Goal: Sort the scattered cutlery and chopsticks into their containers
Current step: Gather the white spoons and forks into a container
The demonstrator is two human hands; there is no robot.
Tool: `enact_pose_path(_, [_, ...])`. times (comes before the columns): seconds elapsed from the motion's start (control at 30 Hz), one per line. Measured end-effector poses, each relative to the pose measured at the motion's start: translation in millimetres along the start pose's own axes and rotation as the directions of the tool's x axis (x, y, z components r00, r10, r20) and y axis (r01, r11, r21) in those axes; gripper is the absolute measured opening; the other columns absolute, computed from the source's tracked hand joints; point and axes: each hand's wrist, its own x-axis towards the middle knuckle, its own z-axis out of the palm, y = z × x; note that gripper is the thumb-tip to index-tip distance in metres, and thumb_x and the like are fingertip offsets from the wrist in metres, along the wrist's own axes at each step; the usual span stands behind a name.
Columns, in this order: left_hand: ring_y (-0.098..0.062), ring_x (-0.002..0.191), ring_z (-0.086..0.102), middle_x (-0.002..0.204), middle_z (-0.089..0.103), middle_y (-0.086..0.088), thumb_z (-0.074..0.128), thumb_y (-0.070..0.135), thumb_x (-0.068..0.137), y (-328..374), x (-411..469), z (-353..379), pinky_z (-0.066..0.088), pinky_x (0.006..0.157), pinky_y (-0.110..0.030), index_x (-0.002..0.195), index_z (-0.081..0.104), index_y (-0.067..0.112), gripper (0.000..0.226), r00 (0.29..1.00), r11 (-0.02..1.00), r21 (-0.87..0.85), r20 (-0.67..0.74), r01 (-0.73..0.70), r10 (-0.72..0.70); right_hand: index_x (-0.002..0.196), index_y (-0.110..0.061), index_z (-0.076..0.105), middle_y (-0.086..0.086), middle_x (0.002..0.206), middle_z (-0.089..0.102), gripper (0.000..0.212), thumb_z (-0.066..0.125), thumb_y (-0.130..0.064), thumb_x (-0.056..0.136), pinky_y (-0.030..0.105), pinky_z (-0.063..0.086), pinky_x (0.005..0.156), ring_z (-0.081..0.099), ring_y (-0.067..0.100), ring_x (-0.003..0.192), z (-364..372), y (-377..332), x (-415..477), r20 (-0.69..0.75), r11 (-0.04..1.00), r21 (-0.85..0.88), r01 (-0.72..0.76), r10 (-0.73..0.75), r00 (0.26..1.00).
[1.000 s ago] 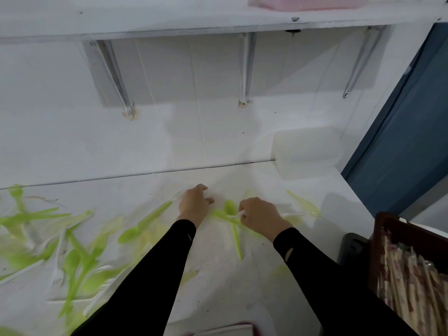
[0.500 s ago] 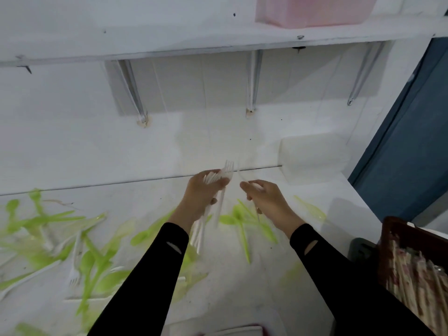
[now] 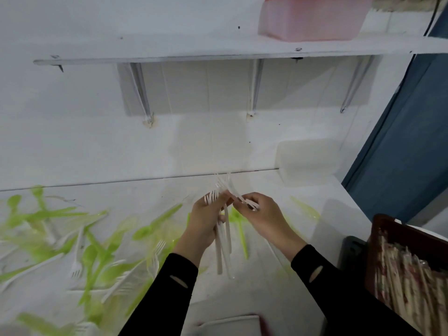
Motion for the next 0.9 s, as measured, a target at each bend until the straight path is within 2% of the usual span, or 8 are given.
enact_pose_path(0.13, [-0.018,0.087,0.072,0.091,0.071,-0.01,0.069,0.018,0.089,-11.1,1.4,-1.2,0.031,0.037,-0.015,0.092,0.067,0.003,0.015,0.996,0.996,-0.051,0.064,0.069,-0.066,0.075,-0.021,0.065,-0.005,0.066,0.064,0.038,0.06,-0.056,0.089,0.029,0.045,0.059,0.062,0.014,0.063,-2.3,7.8,1.4,0.043,0.971,-0.237,-0.042,0.054,0.998])
enact_pose_path(0.27, [-0.022,0.099,0.07,0.104,0.074,-0.013,0.066,0.041,0.086,-15.1,5.7,2.3,0.038,0.043,-0.017,0.093,0.062,0.003,0.038,0.996,0.999,-0.026,0.077,0.046,-0.044,0.065,-0.011,0.056,-0.001,0.058,0.048,0.038,0.07,-0.038,0.086,0.021,0.03,0.045,0.038,0.012,0.046,-16.6,3.0,2.0,0.107,0.971,0.122,-0.207,0.195,0.975])
enact_pose_path(0.37, [-0.021,0.092,0.073,0.097,0.076,-0.009,0.057,0.048,0.091,-15.3,7.5,1.4,0.045,0.06,-0.024,0.094,0.056,0.003,0.045,0.998,0.997,-0.037,0.009,0.064,-0.064,0.061,-0.013,0.051,-0.005,0.055,0.045,0.038,0.07,-0.032,0.088,0.02,0.03,0.045,0.036,0.01,0.047,-23.7,-2.3,2.0,0.079,0.935,0.259,-0.242,0.229,0.97])
enact_pose_path(0.53, [-0.012,0.088,0.073,0.101,0.076,0.0,0.052,0.053,0.094,-14.4,5.2,-0.1,0.047,0.063,-0.024,0.104,0.055,0.013,0.041,0.991,0.991,0.036,-0.009,0.131,-0.131,0.075,-0.02,0.059,-0.009,0.063,0.056,0.021,0.067,-0.035,0.088,0.024,0.036,0.057,0.051,0.009,0.058,-8.6,4.9,-2.4,-0.116,0.977,-0.213,-0.016,-0.009,0.993])
enact_pose_path(0.63, [-0.008,0.066,0.066,0.098,0.073,-0.008,0.052,0.05,0.095,-13.2,3.2,1.5,0.048,0.056,-0.018,0.107,0.064,0.002,0.051,0.991,0.991,0.016,-0.003,0.135,-0.135,0.102,-0.022,0.064,-0.007,0.09,0.069,0.023,0.062,-0.041,0.089,0.028,0.04,0.067,0.063,0.017,0.085,1.8,2.3,-6.2,-0.042,0.858,-0.509,0.074,-0.111,0.993])
enact_pose_path(0.73, [-0.008,0.053,0.051,0.082,0.069,-0.008,0.053,0.046,0.096,-11.5,4.9,1.0,0.041,0.044,-0.016,0.11,0.068,-0.005,0.056,0.993,0.992,-0.028,-0.001,0.12,-0.12,0.116,-0.021,0.059,-0.004,0.103,0.068,0.034,0.058,-0.044,0.091,0.029,0.033,0.067,0.063,0.021,0.096,9.0,-5.2,-9.0,0.034,0.74,-0.653,0.159,-0.181,0.983])
enact_pose_path(0.83, [-0.007,0.044,0.049,0.072,0.068,-0.004,0.055,0.038,0.097,-7.4,3.6,2.2,0.039,0.04,-0.016,0.102,0.069,-0.002,0.042,0.995,0.992,-0.082,-0.019,0.093,-0.094,0.108,-0.019,0.062,-0.006,0.092,0.068,0.028,0.06,-0.04,0.09,0.027,0.032,0.064,0.063,0.019,0.085,12.1,-6.4,-10.8,-0.004,0.806,-0.568,0.163,-0.201,0.98])
enact_pose_path(0.9, [-0.008,0.039,0.047,0.066,0.064,-0.006,0.058,0.031,0.098,-6.0,3.2,1.9,0.04,0.039,-0.017,0.09,0.066,0.002,0.031,0.994,0.991,-0.099,-0.05,0.092,-0.098,0.09,-0.017,0.066,-0.009,0.067,0.06,0.024,0.066,-0.041,0.089,0.025,0.034,0.057,0.054,0.009,0.059,13.0,-2.1,-11.1,-0.029,0.953,-0.283,0.106,-0.119,0.992])
